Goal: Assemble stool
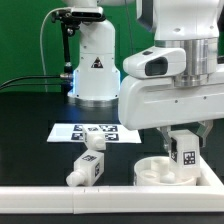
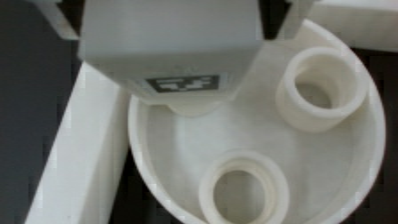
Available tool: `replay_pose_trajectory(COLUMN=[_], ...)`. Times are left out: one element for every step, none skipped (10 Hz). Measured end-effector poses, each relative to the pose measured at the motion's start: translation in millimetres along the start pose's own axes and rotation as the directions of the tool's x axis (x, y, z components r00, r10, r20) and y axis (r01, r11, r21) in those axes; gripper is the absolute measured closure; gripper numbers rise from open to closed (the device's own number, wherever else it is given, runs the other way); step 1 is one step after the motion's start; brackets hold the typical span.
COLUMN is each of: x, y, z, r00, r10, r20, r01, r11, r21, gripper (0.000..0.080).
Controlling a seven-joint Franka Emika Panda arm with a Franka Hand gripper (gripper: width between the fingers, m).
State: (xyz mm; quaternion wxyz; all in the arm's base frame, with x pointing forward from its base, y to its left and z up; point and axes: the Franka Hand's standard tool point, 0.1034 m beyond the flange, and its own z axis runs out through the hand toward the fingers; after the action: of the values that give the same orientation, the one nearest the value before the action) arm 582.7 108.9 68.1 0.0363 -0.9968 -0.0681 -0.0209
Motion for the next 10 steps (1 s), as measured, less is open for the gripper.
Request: replay_pose_trajectory(x=[0.5,1.1,3.7,3.9,5.3,5.3,5.4,5.5,5.6,6.0], y=[-2.8,-5.3,-7.6,-8.6,-8.0,-8.7,-8.9,-9.3,-9.5,-11.1], z=[-0.3,-0.5,-0.4,0.4,-1.0,-1.3,-1.0,-0.9,-1.0,-1.4], r00=[0.988,0.957,0.895,0.775,0.714,0.676,0.658,0.587,0.555,0.450], r10=[0.155,0.290,0.445,0.632,0.700,0.737,0.753,0.809,0.831,0.892], r20=[-0.001,-0.001,-0.021,-0.014,0.002,0.011,0.011,0.019,0.022,0.035], r01=[-0.155,-0.290,-0.444,-0.630,-0.699,-0.736,-0.752,-0.808,-0.830,-0.892], r11=[0.988,0.957,0.895,0.774,0.712,0.674,0.656,0.585,0.553,0.447], r21=[0.005,0.013,0.031,0.060,0.065,0.061,0.062,0.065,0.065,0.064], gripper=[0.0466,0.0466,0.0466,0.0466,0.0466,0.0466,0.0466,0.0466,0.0466,0.0466])
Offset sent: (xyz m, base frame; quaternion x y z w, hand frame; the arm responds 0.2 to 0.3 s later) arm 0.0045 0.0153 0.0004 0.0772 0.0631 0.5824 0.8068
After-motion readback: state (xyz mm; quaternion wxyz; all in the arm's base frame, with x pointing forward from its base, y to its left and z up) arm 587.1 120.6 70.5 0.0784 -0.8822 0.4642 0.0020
